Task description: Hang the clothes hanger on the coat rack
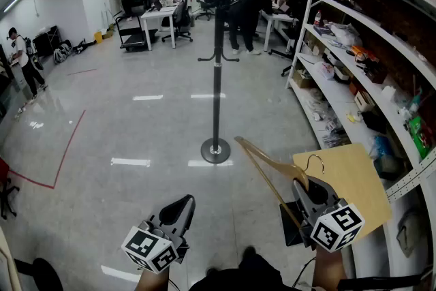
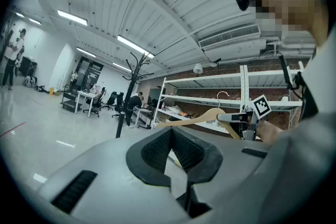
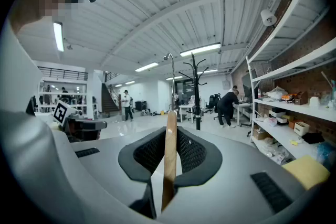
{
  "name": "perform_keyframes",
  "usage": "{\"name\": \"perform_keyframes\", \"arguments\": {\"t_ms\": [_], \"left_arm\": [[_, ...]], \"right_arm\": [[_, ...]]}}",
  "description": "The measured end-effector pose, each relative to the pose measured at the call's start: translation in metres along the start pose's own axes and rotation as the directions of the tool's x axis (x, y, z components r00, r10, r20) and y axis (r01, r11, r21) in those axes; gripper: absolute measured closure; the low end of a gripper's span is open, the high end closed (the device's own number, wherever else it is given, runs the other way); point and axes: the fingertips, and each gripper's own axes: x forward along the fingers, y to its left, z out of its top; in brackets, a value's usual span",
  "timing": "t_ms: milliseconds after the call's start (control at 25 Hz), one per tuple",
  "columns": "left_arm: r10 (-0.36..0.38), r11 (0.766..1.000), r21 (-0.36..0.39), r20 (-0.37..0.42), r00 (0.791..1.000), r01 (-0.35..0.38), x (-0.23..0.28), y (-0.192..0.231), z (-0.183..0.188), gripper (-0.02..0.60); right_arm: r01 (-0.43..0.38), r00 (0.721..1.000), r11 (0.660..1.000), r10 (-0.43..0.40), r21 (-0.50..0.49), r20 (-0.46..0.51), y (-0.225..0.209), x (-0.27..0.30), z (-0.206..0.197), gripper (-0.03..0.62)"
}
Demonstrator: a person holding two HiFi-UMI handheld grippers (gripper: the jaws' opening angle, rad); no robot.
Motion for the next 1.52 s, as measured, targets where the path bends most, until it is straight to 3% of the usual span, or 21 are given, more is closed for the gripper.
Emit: {"name": "perform_keyframes", "arguments": {"t_ms": [240, 600, 880, 1080, 1520], "left_arm": [[0.020, 1.000, 0.003, 0.004, 1.000, -0.020, 0.048, 0.020, 0.005, 0.581], [0.029, 0.998, 0.052, 0.011, 1.000, -0.030, 0.169, 0.038, 0.033, 0.581], [0.078, 0.995, 0.067, 0.001, 0.997, -0.078, 0.229, 0.060, 0.048, 0.581], [0.100, 0.993, 0.063, 0.000, 0.995, -0.100, 0.258, 0.091, 0.057, 0.581], [0.052, 0.996, 0.064, 0.055, 0.997, -0.056, 0.331, 0.204, 0.097, 0.581]], "right_arm": [[-0.031, 1.000, 0.999, 0.031, 0.013, -0.001, -0.033, 0.041, 0.002, 0.537], [-0.082, 0.996, 0.997, 0.082, 0.012, 0.021, -0.122, 0.109, 0.026, 0.537], [-0.105, 0.994, 0.994, 0.104, 0.040, 0.040, -0.182, 0.155, 0.041, 0.537], [-0.144, 0.989, 0.989, 0.143, 0.038, 0.041, -0.197, 0.192, 0.049, 0.537], [-0.272, 0.955, 0.962, 0.274, -0.031, 0.117, -0.180, 0.318, 0.110, 0.537]]}}
